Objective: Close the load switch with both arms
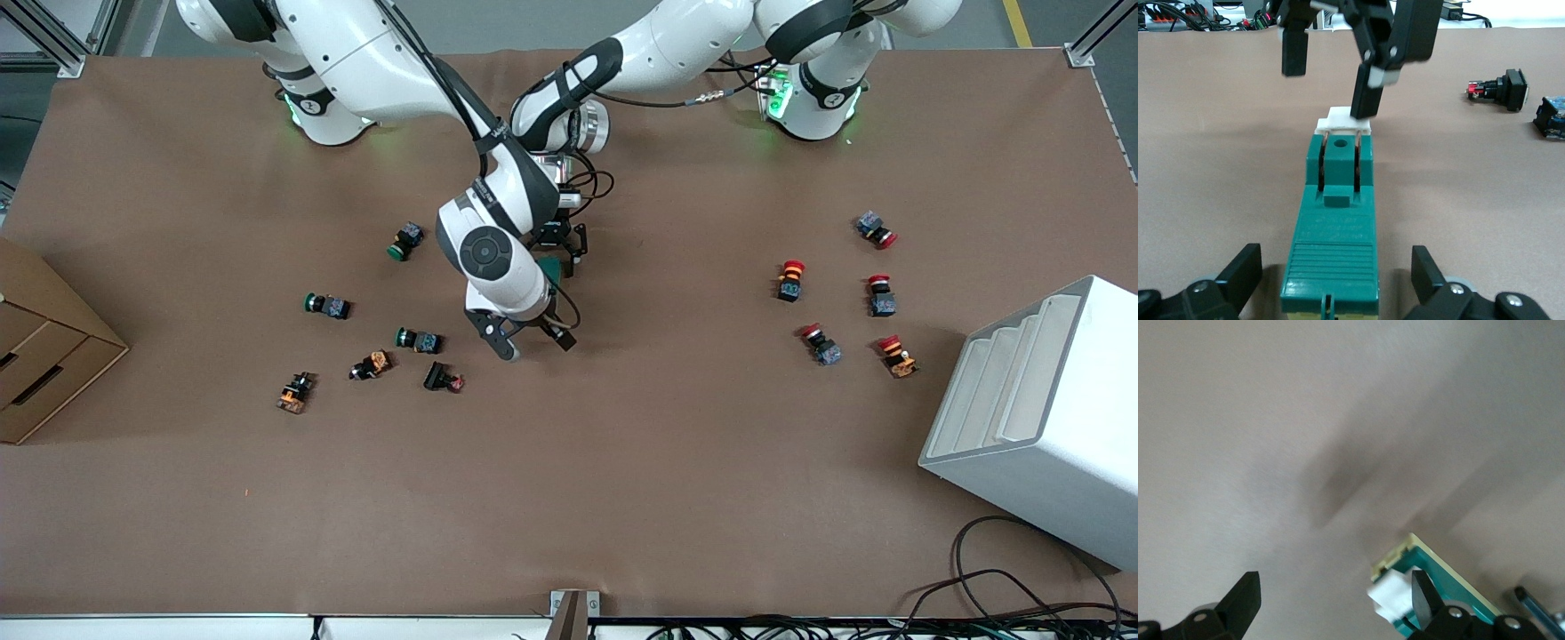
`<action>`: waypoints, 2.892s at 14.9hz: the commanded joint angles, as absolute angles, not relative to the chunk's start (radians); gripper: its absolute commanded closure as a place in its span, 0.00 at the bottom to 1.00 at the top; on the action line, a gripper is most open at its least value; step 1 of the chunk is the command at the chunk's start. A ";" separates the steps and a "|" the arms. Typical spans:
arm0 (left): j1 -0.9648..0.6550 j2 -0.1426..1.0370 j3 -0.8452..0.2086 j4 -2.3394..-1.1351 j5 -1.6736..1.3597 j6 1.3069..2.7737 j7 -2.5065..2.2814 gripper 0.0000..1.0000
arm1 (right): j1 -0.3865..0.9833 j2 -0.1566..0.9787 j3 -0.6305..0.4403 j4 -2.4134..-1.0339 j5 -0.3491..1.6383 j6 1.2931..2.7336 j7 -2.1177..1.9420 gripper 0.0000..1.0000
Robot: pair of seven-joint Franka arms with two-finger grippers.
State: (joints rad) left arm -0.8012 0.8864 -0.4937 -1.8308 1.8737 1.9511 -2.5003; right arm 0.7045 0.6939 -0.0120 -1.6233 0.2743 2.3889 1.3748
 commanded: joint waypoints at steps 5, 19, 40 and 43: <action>-0.815 0.902 -0.488 -1.819 1.875 1.965 -2.533 0.01 | 0.545 0.617 -0.070 -1.586 0.230 2.180 0.908 0.00; -0.815 0.891 -0.494 -1.783 1.842 1.967 -2.505 0.02 | 0.460 0.278 -0.434 -1.575 0.011 1.579 -0.015 0.00; -0.643 0.769 -0.563 -1.283 0.985 1.979 -1.479 0.02 | 0.336 0.281 -0.494 -1.324 0.135 1.322 -0.046 0.00; -0.545 0.743 -0.584 -1.246 0.855 1.979 -1.297 0.01 | 0.341 0.253 -0.489 -1.319 0.123 1.337 -0.051 0.00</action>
